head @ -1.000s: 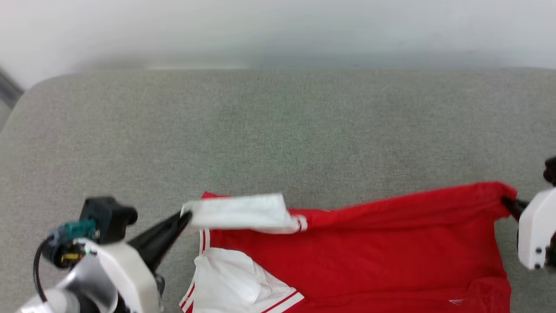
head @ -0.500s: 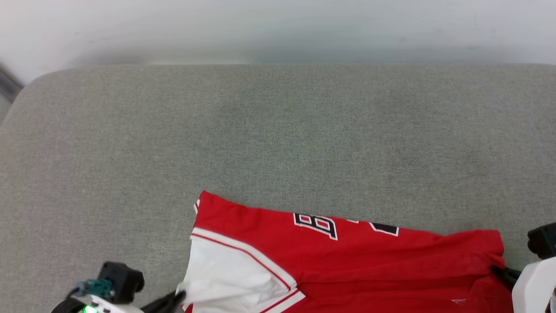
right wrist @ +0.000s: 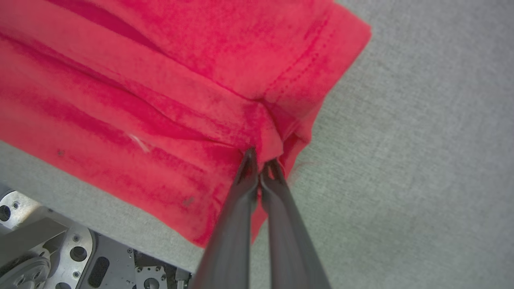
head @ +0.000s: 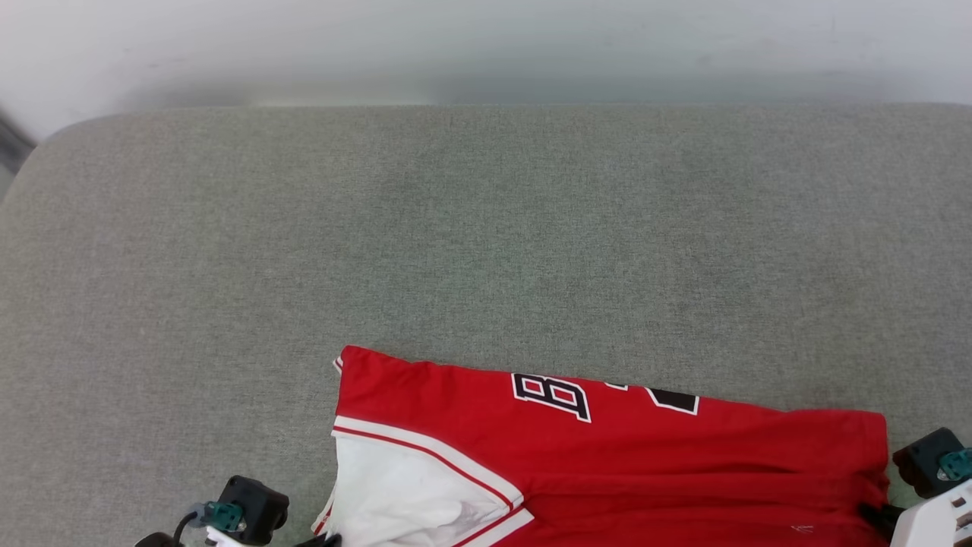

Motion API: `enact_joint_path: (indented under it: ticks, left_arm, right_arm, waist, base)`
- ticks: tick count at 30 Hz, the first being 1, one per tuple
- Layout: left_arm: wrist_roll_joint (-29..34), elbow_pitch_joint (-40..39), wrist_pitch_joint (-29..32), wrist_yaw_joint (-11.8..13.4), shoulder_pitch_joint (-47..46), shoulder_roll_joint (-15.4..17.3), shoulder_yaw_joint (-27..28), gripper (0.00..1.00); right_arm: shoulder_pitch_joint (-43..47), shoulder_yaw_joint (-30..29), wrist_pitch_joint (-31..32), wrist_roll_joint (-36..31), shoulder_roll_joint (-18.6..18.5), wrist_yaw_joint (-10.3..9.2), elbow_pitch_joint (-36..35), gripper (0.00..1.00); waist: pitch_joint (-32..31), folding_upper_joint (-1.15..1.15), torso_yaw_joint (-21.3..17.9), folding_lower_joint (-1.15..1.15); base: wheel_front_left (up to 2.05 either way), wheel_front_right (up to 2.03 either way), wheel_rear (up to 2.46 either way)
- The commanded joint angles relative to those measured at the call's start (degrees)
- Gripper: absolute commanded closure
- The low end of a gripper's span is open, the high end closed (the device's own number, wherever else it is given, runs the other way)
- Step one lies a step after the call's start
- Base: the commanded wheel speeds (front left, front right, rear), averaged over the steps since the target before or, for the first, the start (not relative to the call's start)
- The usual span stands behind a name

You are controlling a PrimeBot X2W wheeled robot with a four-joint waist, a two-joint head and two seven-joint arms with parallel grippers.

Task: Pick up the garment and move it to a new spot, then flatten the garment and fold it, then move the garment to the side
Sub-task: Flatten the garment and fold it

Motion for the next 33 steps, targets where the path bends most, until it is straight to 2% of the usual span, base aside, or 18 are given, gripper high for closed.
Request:
enact_joint_path:
  ticks: [1, 2, 3, 4, 5, 6, 7, 10, 11, 13, 17, 20, 23, 26, 28, 30, 33]
  left_arm:
    - [0.58, 0.98, -0.19, -0.31, -1.14, -0.68, -0.45, 1.0]
    - [0.78, 1.43, -0.19, -0.48, -1.37, -1.1, -0.64, 1.0]
    - [0.82, 1.82, -0.12, -0.67, -1.48, -1.48, -0.84, 0.88]
    - [0.55, 2.23, 0.0, -0.66, -1.55, -1.85, -1.04, 0.57]
    - [-0.09, 2.54, -0.08, -0.68, -1.57, -2.43, -0.93, 0.0]
    - [-0.09, 2.54, -0.08, -0.68, -1.57, -2.43, -0.93, 0.0]
    - [-1.06, 2.98, -0.2, -0.4, -1.37, -3.14, -0.63, 0.0]
    - [-1.09, 3.1, -0.62, -0.08, -1.35, -3.24, -0.34, 0.0]
    - [0.96, 2.93, -2.77, 1.22, -1.74, -2.61, 0.34, 0.0]
    - [2.03, 2.84, -3.59, 1.98, -2.21, -2.54, 0.63, 0.0]
    - [3.93, 1.41, -8.57, 5.05, -2.87, -4.64, 2.74, 0.0]
    - [5.46, 1.16, -13.89, 7.48, -3.66, -5.72, 5.4, 0.0]
    - [7.91, 1.77, -20.83, 10.94, -3.21, -7.16, 8.09, 0.0]
    - [8.1, 1.37, -27.01, 13.4, -1.56, -10.43, 11.91, 0.0]
    - [9.7, -0.23, -28.16, 12.87, -0.73, -12.68, 14.7, 0.0]
    - [12.83, -3.63, -28.36, 12.45, 0.35, -17.02, 20.35, 0.0]
    - [19.31, -6.29, -28.33, 9.87, 4.28, -22.61, 27.06, 0.0]
  right_arm:
    - [-0.93, 1.22, -0.84, -0.03, -0.6, -0.03, 1.0, 1.0]
    - [-1.27, 1.93, -1.23, 0.09, -0.68, -0.03, 1.53, 1.0]
    - [-1.4, 2.53, -1.53, 0.29, -0.73, -0.03, 1.95, 1.0]
    - [-1.46, 2.76, -1.58, 0.74, -0.43, -0.03, 2.64, 1.0]
    - [-1.6, 2.9, -1.68, 1.46, 0.19, -0.03, 3.08, 0.63]
    - [-1.6, 2.9, -1.68, 1.46, 0.19, -0.03, 3.08, 0.63]
    - [-2.03, 2.43, -1.61, 3.14, 1.44, -0.03, 3.45, 0.0]
    - [-2.27, 2.34, -1.16, 4.36, 1.67, -0.03, 2.83, 0.0]
    - [-2.76, 0.4, 0.12, 5.95, 1.52, -0.03, 1.21, 0.0]
    - [-2.81, -0.45, 0.56, 6.42, 1.85, -0.03, 0.68, 0.0]
    - [-3.19, -5.22, 2.28, 8.36, 4.12, -0.03, -2.48, 0.0]
    - [-3.22, -10.48, 3.88, 8.95, 7.86, -0.03, -4.23, 0.0]
    - [-2.92, -15.73, 5.5, 8.54, 12.97, -0.03, -5.21, 0.0]
    - [-1.43, -20.0, 7.07, 6.38, 17.23, -0.03, -5.95, 0.0]
    - [-0.4, -22.15, 8.01, 4.89, 19.9, -0.03, -6.29, 0.0]
    - [0.43, -24.8, 8.65, 3.62, 22.17, -0.03, -6.77, 0.0]
    - [1.98, -27.83, 9.99, 1.68, 25.65, -0.03, -7.06, 0.0]
  waist:
    - [-0.12, 0.0, 0.01, 0.0]
    - [-0.2, 0.0, 0.0, 0.0]
    - [-0.29, 0.0, -0.02, 0.0]
    - [-0.41, 0.0, -0.04, 0.0]
    - [-0.56, 0.0, -0.04, 0.0]
    - [-0.56, 0.0, -0.04, 0.0]
    - [-1.12, 0.0, -0.1, 0.0]
    - [-1.7, 0.0, -0.22, 0.0]
    - [-3.14, 0.0, -0.62, 0.0]
    - [-3.43, 0.0, -0.65, 0.0]
    - [-4.56, 0.0, -0.82, 0.0]
    - [-5.06, 0.0, -0.93, 0.0]
    - [-5.41, 0.0, -1.07, 0.0]
    - [-5.51, 0.0, -0.87, 0.0]
    - [-5.41, 0.0, -0.68, 0.0]
    - [-5.13, 0.0, -0.31, 0.0]
    - [-4.82, 0.0, 0.08, 0.0]
  base:
    - [0.0, 0.0, 0.0]
    - [0.0, 0.0, 0.0]
    - [0.0, 0.0, 0.0]
    - [0.0, 0.0, 0.0]
    - [0.0, 0.0, 0.0]
    - [0.0, 0.0, 0.0]
    - [0.0, 0.0, 0.0]
    - [0.0, 0.0, 0.0]
    - [0.0, 0.0, 0.0]
    - [0.0, 0.0, 0.0]
    - [0.0, 0.0, 0.0]
    - [0.0, 0.0, 0.0]
    - [0.0, 0.0, 0.0]
    - [0.0, 0.0, 0.0]
    - [0.0, 0.0, 0.0]
    - [0.0, 0.0, 0.0]
    - [0.0, 0.0, 0.0]
